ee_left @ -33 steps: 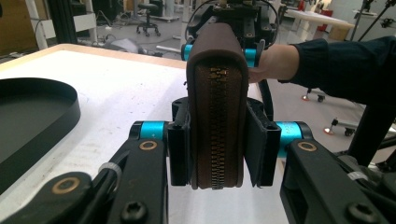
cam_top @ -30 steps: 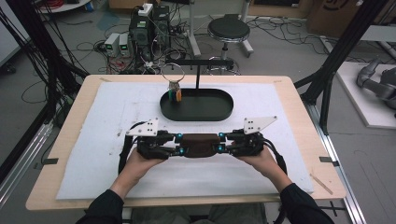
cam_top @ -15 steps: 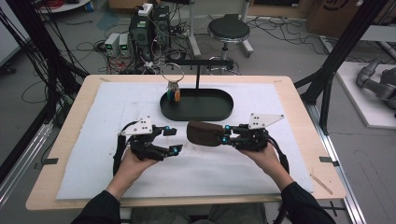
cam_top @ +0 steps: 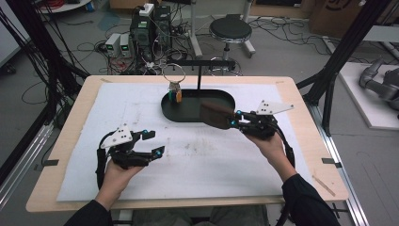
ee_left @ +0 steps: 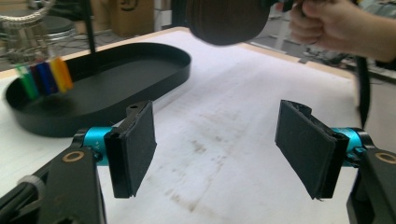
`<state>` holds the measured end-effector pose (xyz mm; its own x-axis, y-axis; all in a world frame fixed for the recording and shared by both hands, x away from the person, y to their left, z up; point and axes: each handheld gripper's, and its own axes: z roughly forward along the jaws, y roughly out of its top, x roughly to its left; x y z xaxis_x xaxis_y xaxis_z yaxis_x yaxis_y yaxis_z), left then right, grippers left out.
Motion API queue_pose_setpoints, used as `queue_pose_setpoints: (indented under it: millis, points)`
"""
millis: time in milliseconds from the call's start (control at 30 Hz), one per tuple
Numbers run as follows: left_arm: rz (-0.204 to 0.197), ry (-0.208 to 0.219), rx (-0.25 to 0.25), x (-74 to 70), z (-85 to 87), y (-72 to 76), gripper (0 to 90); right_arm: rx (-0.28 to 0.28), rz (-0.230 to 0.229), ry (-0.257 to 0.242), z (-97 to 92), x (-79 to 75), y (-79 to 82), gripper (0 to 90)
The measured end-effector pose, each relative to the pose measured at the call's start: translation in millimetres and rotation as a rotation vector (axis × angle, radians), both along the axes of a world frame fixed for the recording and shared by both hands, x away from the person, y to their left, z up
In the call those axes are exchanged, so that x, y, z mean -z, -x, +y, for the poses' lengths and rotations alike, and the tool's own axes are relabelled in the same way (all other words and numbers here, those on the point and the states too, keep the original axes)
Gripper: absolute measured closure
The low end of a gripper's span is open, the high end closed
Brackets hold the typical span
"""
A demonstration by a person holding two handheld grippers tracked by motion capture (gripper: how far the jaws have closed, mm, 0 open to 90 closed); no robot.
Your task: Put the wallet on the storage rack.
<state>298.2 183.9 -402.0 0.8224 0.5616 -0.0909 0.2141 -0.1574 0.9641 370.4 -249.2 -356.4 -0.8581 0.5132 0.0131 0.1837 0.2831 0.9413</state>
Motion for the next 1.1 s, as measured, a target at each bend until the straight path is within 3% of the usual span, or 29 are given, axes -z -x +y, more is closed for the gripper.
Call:
queue_pose_setpoints:
  millis: [333,1100]
  points:
    - [-0.045,0.001,-0.059,-3.3,12.3,4.0,28.7,0.103,-0.015,0.018,3.9,-10.5,-23.6,72.8]
    - [-0.070,-0.003,-0.072,-5.7,15.1,6.5,28.6,0.214,0.001,0.100,44.5,10.7,-73.6,72.9]
